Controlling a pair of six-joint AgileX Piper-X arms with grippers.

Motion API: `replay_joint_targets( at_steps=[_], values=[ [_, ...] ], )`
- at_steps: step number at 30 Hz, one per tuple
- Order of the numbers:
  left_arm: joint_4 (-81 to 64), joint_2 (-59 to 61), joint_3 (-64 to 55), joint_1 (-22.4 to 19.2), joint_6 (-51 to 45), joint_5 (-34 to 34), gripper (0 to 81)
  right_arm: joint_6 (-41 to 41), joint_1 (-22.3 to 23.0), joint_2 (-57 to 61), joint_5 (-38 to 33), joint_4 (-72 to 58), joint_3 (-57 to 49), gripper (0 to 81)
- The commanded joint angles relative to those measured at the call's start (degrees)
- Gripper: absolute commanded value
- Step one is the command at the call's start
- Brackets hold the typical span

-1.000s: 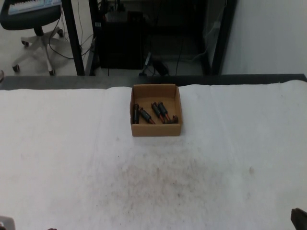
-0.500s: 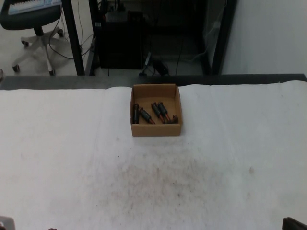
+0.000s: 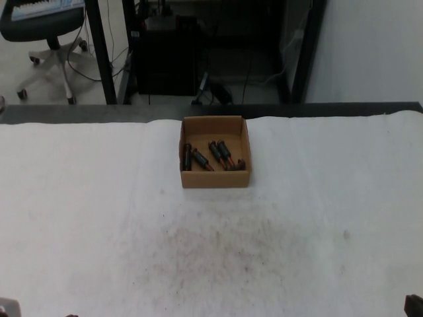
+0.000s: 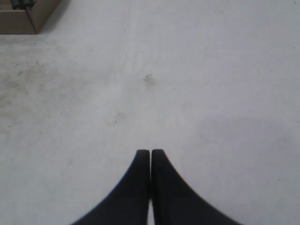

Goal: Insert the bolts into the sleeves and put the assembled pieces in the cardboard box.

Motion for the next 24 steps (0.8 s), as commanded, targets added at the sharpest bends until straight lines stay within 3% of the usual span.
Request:
replay_joint_targets(
  at_steps=[1,17,24],
  values=[
    [-0.1,0.2,-0.7,0.2,0.0,0.0,0.3,-0.4,-0.1,0.0,0.0,-0.8,-0.5,0.8],
    [-0.1,0.2,-0.7,0.2,0.3,-0.5,0.3,-0.4,-0.1,0.0,0.0,-0.8,-0.5,0.8],
    [-1.5,0.2,-0.7,0.2,6.2,-4.3,0.3,-0.4,-0.1,0.0,0.0,-0.8,-0.5,0.8]
  ],
)
